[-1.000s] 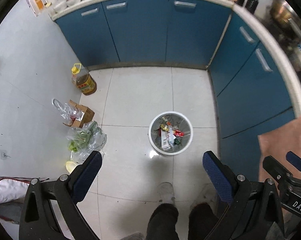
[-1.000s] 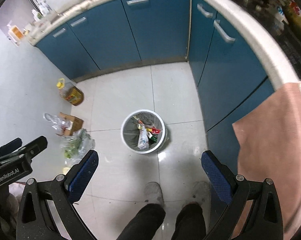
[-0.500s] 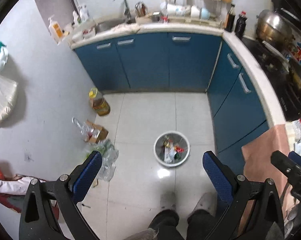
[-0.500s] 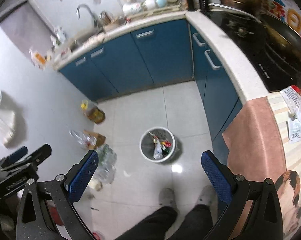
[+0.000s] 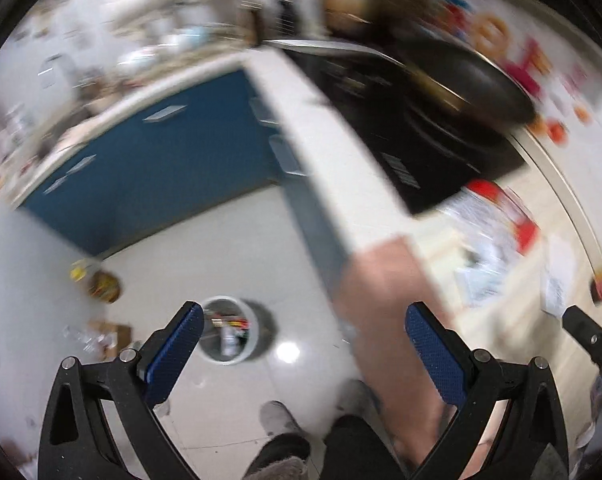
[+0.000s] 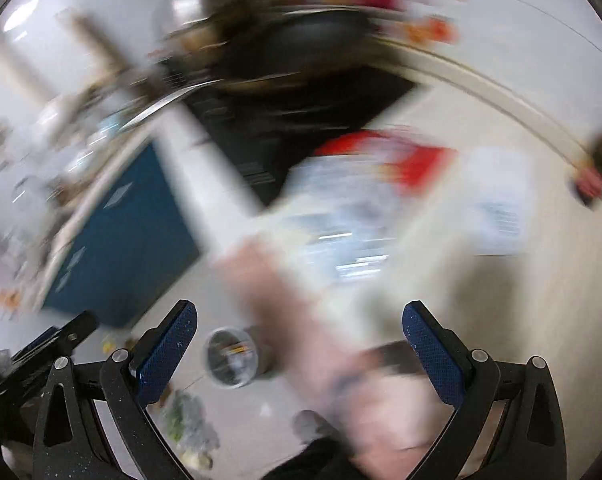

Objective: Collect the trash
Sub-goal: 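Move both tools up to the counter beside the stove, then grasp the grey printed packet with the left tool while the right tool grasps a white slip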

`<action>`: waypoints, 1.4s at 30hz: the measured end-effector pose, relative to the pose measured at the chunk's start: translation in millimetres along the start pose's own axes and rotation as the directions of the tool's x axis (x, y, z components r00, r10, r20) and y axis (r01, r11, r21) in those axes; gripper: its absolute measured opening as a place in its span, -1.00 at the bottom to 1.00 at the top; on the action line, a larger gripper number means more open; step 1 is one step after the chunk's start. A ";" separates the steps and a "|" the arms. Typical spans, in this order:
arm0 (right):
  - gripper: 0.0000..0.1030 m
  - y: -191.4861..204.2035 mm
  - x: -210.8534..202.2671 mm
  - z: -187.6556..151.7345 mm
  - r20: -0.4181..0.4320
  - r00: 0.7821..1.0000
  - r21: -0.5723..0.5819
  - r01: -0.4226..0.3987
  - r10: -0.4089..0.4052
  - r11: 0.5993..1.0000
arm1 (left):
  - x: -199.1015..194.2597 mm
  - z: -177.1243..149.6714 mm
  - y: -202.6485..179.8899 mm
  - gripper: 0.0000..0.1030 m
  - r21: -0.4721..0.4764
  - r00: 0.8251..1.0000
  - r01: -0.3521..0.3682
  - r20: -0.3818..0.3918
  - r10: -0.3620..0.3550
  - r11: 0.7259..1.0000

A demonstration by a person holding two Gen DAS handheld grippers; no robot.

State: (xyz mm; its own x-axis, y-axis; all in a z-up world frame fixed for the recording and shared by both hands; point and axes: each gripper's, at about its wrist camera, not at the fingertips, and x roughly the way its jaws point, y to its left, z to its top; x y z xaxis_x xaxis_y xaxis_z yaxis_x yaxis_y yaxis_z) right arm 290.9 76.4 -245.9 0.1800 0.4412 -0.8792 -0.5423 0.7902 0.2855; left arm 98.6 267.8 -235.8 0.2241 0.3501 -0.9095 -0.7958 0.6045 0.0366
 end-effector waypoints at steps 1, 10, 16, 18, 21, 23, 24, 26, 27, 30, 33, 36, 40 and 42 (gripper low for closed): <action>1.00 -31.4 4.2 8.6 -0.001 0.999 0.051 0.039 -0.039 0.998 | 14.3 5.6 -26.6 1.00 0.032 1.000 0.007 -0.027 -0.007 0.999; 0.65 -189.2 71.9 60.0 -0.071 0.988 0.237 0.148 -0.135 0.960 | 127.0 23.3 -166.2 0.98 0.127 0.962 0.061 -0.270 -0.024 0.990; 0.26 -190.3 124.7 69.8 -0.127 0.981 0.162 0.165 -0.146 0.973 | 155.4 17.4 -184.1 0.93 0.165 0.949 0.037 -0.314 0.017 0.986; -0.05 -189.4 138.3 68.0 -0.161 0.973 0.120 0.184 -0.164 0.975 | 161.6 15.3 -187.4 0.52 0.180 0.947 0.025 -0.319 0.035 0.983; -0.94 -181.2 137.2 66.0 -0.135 0.974 0.071 0.191 -0.180 0.979 | 158.1 13.9 -186.5 -0.12 0.150 0.949 0.085 -0.312 -0.035 0.985; -0.99 -181.8 134.2 62.7 -0.121 0.980 0.081 0.166 -0.156 0.983 | 152.6 12.4 -193.5 -0.77 0.181 0.955 0.080 -0.296 -0.023 0.980; -1.00 -181.1 129.7 60.3 -0.106 0.984 0.081 0.149 -0.140 0.986 | 151.5 11.4 -197.4 -0.85 0.201 0.956 0.082 -0.292 -0.020 0.976; -1.00 -181.3 120.2 56.6 -0.087 0.991 0.092 0.112 -0.104 0.989 | 150.0 8.7 -199.7 -0.90 0.209 0.956 0.093 -0.291 -0.029 0.974; -1.00 -181.2 113.5 54.9 -0.077 0.994 0.103 0.087 -0.079 0.991 | 147.9 7.5 -197.4 -0.91 0.209 0.956 0.095 -0.290 -0.031 0.973; -1.00 -180.3 92.4 51.8 -0.039 0.999 0.130 0.018 -0.013 0.991 | 137.8 3.3 -182.3 -0.92 0.182 0.957 0.108 -0.285 -0.052 0.977; -0.67 -185.9 93.3 56.1 -0.055 0.998 0.166 0.030 -0.021 0.986 | 127.5 -0.9 -170.9 -0.92 0.171 0.962 0.099 -0.267 -0.050 0.980; 0.64 -186.5 114.5 67.1 -0.096 0.988 0.128 0.134 -0.123 0.983 | 125.6 -2.8 -169.7 -0.92 0.181 0.969 0.073 -0.247 -0.027 0.981; 0.11 -177.8 144.0 69.4 -0.135 0.970 0.038 0.210 -0.203 0.977 | 133.7 -2.7 -177.0 -0.92 0.185 0.968 0.058 -0.253 -0.010 0.981; -0.78 -165.0 145.8 68.2 -0.079 0.957 -0.030 0.277 -0.278 0.961 | 135.8 -2.1 -179.8 -0.92 0.192 0.969 0.050 -0.248 -0.001 0.980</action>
State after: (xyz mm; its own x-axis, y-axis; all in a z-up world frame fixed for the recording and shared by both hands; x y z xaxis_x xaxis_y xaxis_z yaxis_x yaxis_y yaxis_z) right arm 462.6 39.3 -395.2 0.2581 0.1688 -0.9513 -0.4956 0.8683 0.0196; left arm 270.9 205.1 -366.7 0.0784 0.1612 -0.9838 -0.6607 0.7474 0.0698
